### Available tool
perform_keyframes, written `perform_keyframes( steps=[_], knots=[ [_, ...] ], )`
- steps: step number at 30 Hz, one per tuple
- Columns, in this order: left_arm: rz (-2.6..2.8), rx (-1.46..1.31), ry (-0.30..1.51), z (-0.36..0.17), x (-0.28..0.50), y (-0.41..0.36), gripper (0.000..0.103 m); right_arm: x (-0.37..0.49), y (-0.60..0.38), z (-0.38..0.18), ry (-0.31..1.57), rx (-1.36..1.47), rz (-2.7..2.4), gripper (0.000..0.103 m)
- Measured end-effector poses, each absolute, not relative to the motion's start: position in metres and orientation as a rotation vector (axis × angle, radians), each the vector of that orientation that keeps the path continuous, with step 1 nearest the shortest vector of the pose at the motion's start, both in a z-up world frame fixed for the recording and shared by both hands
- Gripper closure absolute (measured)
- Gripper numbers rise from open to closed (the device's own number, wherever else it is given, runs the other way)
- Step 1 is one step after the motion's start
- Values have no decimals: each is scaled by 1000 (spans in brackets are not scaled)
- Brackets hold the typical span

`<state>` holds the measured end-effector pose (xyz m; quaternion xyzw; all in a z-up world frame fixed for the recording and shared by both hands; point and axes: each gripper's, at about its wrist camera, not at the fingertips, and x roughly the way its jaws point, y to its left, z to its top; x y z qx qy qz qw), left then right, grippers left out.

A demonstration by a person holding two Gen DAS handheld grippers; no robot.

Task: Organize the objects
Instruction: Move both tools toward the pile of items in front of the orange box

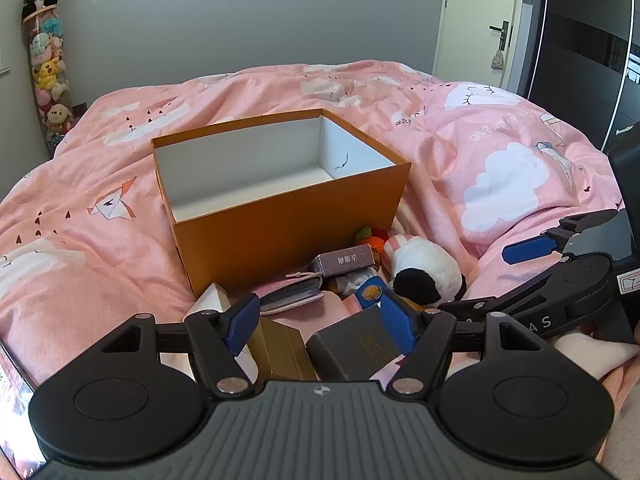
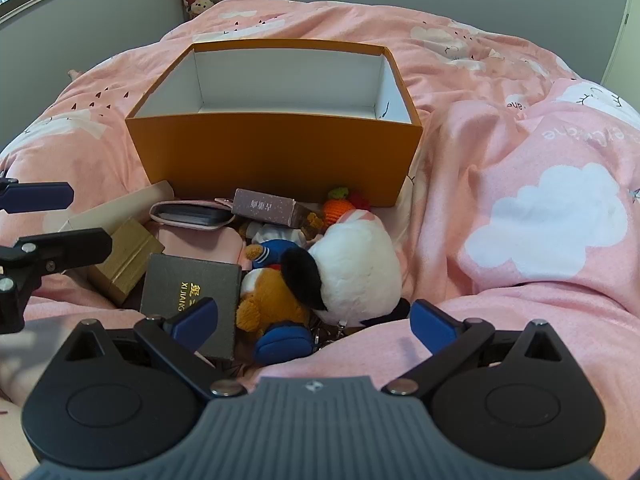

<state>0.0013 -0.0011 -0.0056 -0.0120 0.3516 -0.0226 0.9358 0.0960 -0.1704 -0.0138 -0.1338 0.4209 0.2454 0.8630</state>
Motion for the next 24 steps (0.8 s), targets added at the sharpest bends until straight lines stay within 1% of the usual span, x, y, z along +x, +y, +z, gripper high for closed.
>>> perform_keyframes(
  steps=[23,24],
  knots=[
    [-65,-30,746,-9,4,-1,23,96,-169,-18,891,-279,519,1],
    [-65,-34,746,-8,4,0,25,96,-168,-18,892,-280,521,1]
  ],
)
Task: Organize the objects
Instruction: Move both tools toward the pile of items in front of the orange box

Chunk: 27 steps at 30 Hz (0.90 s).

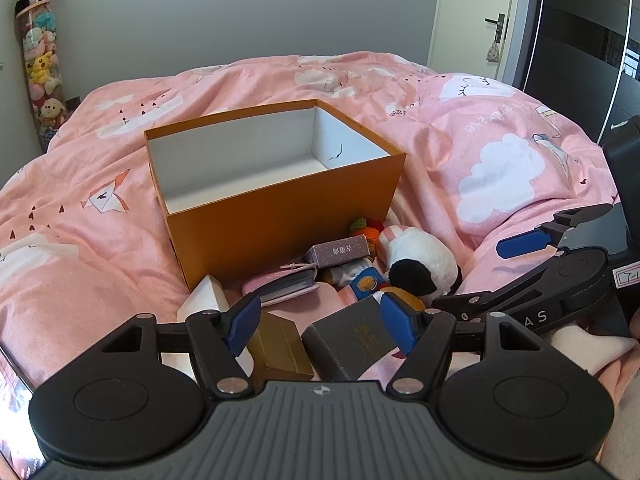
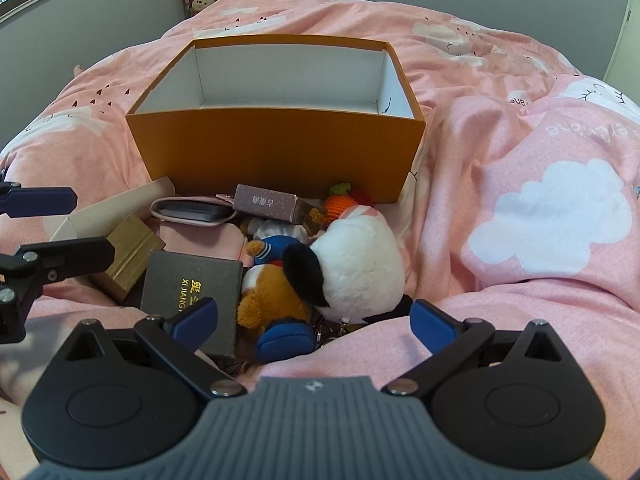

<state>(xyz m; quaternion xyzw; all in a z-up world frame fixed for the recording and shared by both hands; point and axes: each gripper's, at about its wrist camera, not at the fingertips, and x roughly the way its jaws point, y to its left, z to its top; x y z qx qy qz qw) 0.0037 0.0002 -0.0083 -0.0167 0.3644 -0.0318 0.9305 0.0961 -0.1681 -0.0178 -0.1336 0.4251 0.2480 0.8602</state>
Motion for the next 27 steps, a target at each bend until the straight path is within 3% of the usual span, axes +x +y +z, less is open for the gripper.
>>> perform_keyframes(
  steps=[11,17,27],
  knots=[
    [34,-134,803,-3,25,47,27,125,-159,-13,917,-279,617,1],
    [74,-152,912,-14,60,59,27,148,-131,-8,922,-270,718,7],
    [88,-75,1145,-49,108,66,27,174,-80,-5,867,-330,804,7]
  ],
)
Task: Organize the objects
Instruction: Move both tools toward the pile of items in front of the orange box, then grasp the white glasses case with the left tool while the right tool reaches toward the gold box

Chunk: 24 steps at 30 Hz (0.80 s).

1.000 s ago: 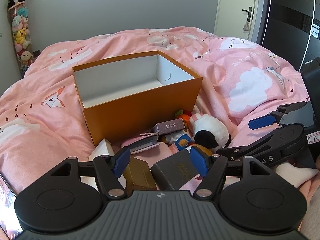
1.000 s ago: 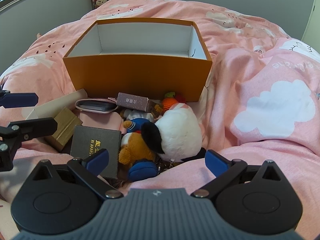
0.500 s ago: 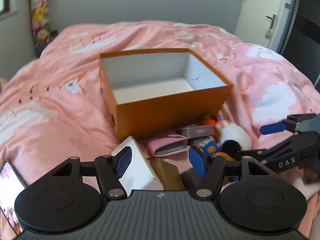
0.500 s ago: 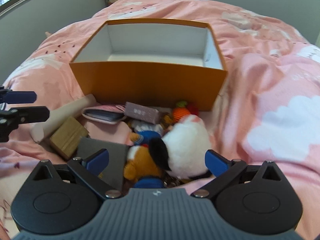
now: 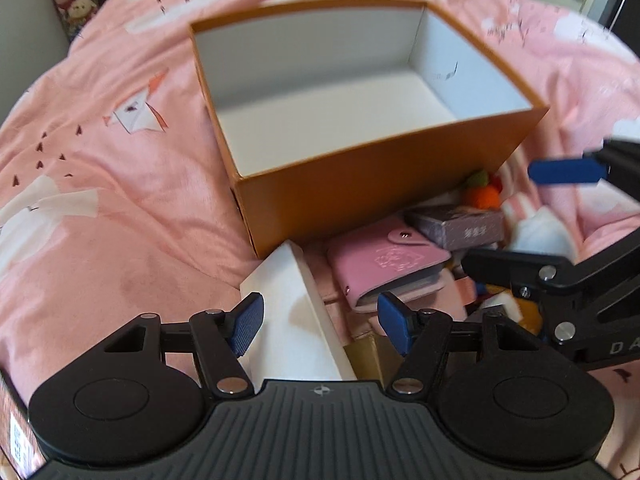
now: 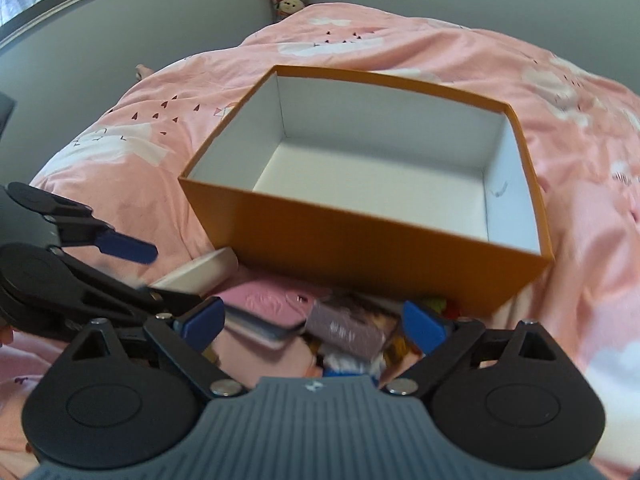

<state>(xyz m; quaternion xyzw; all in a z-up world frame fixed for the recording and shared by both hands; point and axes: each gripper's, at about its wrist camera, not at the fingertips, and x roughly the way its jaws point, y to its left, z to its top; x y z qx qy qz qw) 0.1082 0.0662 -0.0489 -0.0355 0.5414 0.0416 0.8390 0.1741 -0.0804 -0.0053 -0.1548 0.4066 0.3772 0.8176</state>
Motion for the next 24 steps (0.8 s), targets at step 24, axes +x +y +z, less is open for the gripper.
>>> perform_keyframes(
  steps=[24],
  knots=[
    [-59,-187,1452,-65,155,114,45,199,-67,-26,910,-311,800,7]
  ],
)
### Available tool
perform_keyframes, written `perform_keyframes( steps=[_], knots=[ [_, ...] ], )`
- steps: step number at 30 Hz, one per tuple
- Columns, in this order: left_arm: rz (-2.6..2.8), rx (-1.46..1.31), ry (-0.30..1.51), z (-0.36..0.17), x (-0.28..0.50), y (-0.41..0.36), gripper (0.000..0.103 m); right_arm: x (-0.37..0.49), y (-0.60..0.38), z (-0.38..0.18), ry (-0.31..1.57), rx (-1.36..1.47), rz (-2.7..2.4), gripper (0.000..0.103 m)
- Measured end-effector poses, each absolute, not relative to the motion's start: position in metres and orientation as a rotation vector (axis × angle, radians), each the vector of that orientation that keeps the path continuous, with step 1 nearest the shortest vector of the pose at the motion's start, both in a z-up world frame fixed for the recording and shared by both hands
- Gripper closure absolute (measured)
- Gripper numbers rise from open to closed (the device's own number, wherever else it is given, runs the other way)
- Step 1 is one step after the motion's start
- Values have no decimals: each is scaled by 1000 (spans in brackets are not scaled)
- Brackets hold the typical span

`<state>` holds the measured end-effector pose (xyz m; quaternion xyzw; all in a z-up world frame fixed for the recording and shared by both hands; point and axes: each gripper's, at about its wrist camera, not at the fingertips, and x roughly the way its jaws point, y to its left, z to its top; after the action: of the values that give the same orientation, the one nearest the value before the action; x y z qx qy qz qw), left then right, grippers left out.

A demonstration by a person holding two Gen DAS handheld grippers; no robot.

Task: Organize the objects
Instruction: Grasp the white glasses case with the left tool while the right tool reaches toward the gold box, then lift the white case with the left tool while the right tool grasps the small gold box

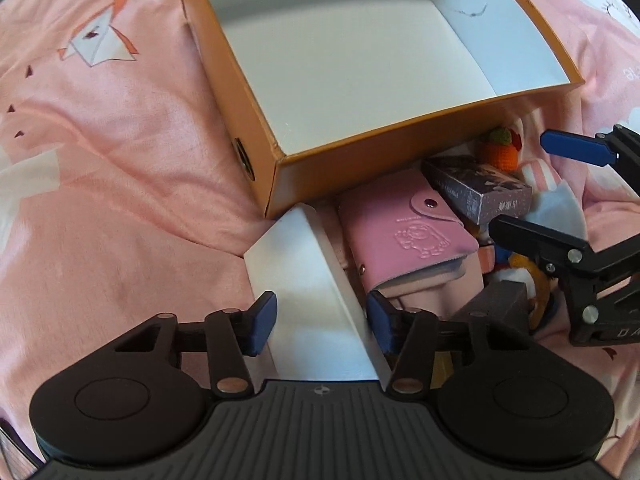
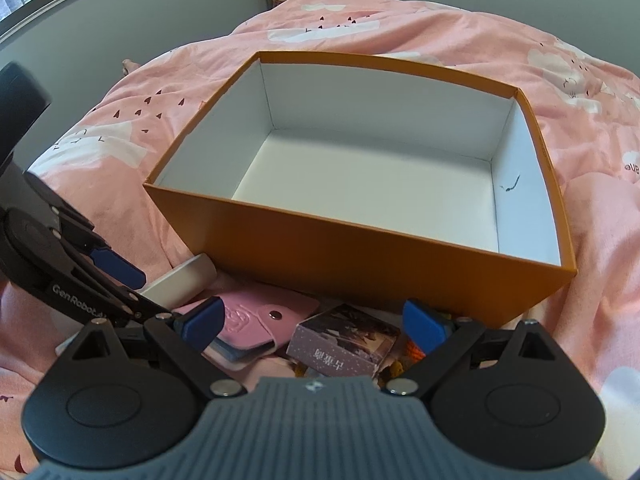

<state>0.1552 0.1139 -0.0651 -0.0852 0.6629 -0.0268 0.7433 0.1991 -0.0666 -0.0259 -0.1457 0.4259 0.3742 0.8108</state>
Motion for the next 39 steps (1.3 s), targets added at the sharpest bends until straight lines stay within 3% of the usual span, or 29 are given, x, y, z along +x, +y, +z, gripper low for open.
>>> perform_keyframes(
  steps=[8,13,17,23,29,39],
  knots=[
    [-112,-204,1615,-81,182,122,39,198,-65,-26,906,-317,804,7],
    [-85,-109,1648,-90,185,107,31,196,-63,-27,925,-311,821,7],
    [-75,-45,1660,-93,183,99,31,195,-63,-28,943,-305,829,7],
    [-86,-118,1612,-75,174,112,50,192,-63,-28,992,-275,872,8],
    [-85,-208,1544,-48,163,130,69,196,-58,-30,1145,-142,985,19],
    [-116,-235,1416,17,156,140,72,179,-14,-50,1327,-258,1146,19]
  ],
)
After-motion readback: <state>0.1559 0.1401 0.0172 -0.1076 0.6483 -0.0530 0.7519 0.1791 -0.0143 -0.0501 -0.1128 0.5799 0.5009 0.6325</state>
